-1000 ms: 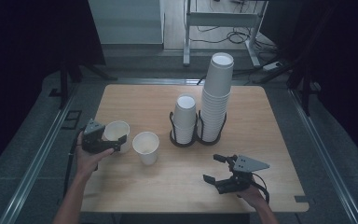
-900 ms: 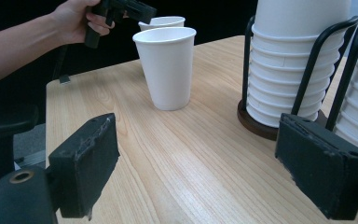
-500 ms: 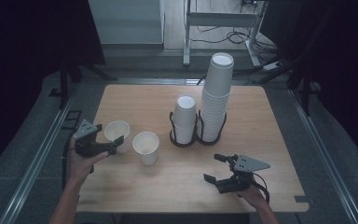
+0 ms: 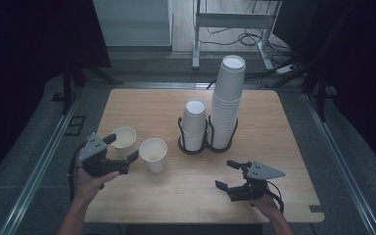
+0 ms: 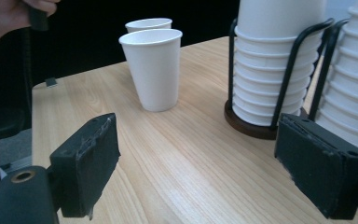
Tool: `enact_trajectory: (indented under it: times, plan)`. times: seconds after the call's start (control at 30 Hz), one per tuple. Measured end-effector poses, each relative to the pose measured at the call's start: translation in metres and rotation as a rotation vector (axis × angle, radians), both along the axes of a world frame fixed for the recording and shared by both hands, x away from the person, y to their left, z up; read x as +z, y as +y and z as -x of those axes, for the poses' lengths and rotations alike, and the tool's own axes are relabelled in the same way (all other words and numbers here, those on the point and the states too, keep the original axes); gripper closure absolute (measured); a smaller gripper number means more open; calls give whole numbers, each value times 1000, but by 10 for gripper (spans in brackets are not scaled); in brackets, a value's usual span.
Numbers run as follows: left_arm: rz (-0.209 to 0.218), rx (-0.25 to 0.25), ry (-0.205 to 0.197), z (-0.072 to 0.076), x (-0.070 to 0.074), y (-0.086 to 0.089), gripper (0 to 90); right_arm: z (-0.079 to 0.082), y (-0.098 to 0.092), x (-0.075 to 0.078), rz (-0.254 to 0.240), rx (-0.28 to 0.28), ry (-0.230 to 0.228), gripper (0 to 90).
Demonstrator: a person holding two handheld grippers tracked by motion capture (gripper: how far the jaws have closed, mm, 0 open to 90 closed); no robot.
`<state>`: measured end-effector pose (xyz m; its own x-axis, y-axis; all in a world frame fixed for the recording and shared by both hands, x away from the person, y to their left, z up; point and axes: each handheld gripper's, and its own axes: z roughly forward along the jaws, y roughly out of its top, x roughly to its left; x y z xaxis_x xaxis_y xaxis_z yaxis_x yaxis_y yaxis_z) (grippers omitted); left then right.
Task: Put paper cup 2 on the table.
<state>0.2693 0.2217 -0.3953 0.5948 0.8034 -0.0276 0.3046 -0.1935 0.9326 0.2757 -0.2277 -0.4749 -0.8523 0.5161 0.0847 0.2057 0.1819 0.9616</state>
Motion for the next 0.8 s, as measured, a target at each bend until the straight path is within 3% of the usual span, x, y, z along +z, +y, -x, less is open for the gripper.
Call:
enact_trajectory:
  times: [0.43,0.8]
  plan:
    - [-26,-134,68,12,-31,-46,39,-1,-4,0,8,-31,2,145]
    - [-10,-166,90,10,-36,-56,55,-1,-7,2,3,-65,-5,148]
